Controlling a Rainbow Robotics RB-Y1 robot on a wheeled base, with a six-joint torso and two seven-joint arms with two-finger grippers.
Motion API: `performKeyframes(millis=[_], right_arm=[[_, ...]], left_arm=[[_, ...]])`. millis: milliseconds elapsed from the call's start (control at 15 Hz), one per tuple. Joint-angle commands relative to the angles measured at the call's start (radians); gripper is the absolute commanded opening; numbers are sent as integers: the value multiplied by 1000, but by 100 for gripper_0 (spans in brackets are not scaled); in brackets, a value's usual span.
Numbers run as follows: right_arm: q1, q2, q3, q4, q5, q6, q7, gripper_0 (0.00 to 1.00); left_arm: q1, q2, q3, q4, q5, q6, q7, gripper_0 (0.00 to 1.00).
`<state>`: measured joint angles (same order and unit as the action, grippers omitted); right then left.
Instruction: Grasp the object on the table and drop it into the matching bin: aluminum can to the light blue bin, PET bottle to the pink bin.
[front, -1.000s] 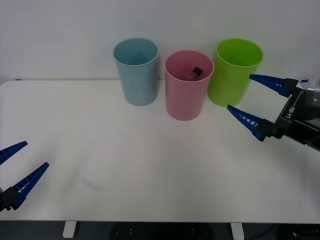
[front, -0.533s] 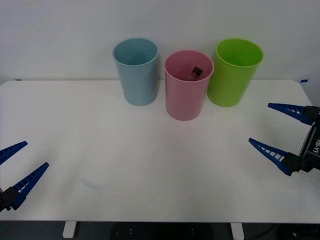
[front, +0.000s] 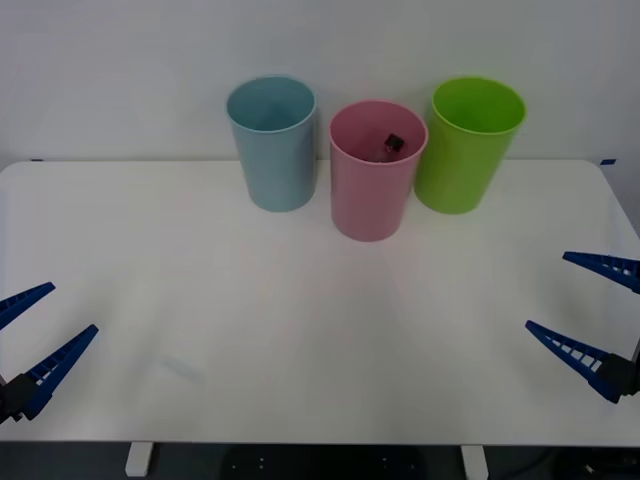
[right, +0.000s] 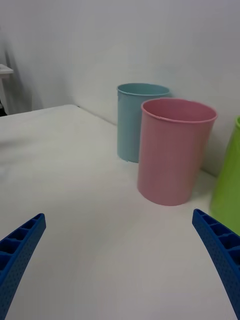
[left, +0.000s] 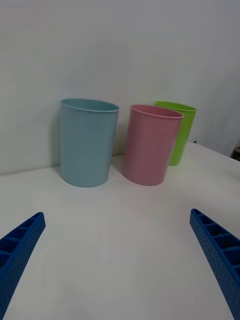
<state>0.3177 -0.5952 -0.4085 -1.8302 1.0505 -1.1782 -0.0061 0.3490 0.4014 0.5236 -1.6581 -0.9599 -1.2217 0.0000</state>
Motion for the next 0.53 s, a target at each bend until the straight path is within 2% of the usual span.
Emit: performKeyframes(millis=[67, 533], right_arm=[[24, 2, 0, 0, 0, 0, 0, 100], [26, 3, 2, 0, 16, 2, -6, 100]], left_arm=[[0, 0, 0, 0, 0, 0, 0, 100], [0, 0, 0, 0, 0, 0, 0, 100]])
